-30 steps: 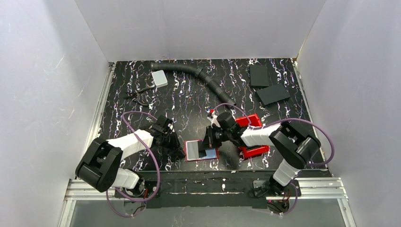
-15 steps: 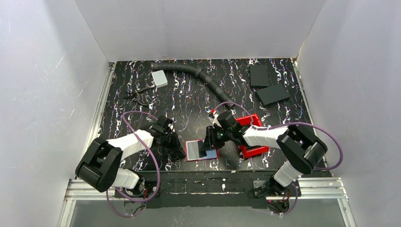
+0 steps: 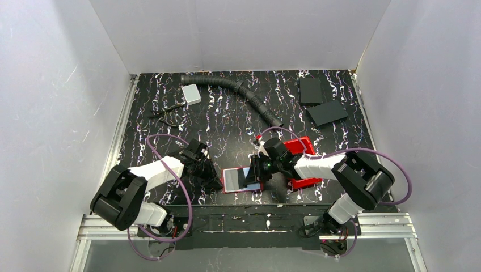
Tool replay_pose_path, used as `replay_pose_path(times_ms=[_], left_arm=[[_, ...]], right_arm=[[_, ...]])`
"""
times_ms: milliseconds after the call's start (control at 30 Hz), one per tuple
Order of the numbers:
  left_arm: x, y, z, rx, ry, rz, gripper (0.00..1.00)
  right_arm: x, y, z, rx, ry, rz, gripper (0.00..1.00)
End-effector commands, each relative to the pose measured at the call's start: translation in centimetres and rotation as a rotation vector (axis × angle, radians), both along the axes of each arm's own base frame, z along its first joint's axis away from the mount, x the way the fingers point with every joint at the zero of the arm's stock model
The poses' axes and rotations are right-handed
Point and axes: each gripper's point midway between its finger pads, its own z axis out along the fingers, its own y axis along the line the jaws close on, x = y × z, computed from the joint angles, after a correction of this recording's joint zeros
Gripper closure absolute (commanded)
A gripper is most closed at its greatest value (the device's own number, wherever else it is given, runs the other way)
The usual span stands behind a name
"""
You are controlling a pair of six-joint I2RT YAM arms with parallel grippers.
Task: Put the credit cards into the card holder
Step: Insert the credit card into the card holder.
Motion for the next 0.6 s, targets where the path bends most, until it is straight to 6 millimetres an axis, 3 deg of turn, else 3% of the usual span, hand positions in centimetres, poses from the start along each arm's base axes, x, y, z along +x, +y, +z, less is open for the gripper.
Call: replay_pose_path(times_ms=[0,400,567], left_arm=[[-0.7,0.1,0.1,-0.003,0.008,-0.005,1.00],[-0.9,-0.5,-0.1,-0.008,0.011,-0.013,1.00],[-1.1,-0.3,-0.2,0.000,0.010,-0.012,1.00]], right_arm=[[0.1,0.9,0.0,0.056,0.017,-0.013,0.72],[0.0,4.4,0.4,0.116,0.026,0.013,0.78],[0.5,4.3,0.8,0.091,-0.012,0.008,0.78]])
